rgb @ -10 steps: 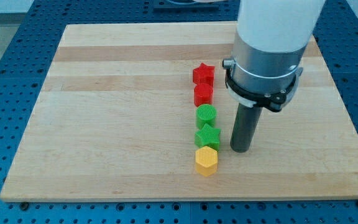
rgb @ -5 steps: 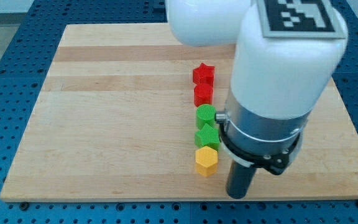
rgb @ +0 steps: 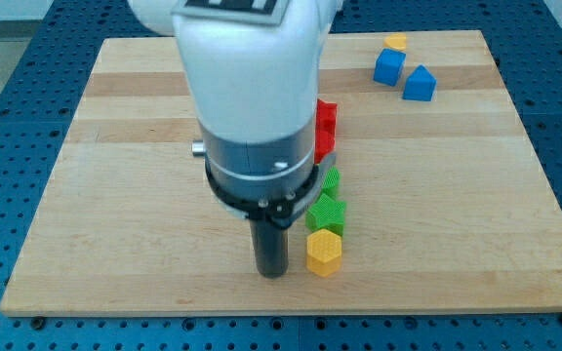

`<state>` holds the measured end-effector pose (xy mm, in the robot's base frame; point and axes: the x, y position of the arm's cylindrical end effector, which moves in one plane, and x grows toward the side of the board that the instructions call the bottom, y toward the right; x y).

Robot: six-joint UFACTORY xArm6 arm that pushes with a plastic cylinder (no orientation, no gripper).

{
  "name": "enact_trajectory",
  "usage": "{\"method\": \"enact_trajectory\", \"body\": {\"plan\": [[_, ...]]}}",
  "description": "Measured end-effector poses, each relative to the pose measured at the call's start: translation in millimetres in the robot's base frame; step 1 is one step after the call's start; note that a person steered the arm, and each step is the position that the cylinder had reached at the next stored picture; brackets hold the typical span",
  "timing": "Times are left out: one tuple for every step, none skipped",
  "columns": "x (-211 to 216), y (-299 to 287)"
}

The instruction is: Move your arm towards the left side of the green star

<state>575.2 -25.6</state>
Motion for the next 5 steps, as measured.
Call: {"method": "enact_trajectory", "body": {"plan": [[-19.2, 1.5], [-23.4, 7.8], [-24.8, 13.2], [-24.8, 15.8], [-24.8, 21.2]]}}
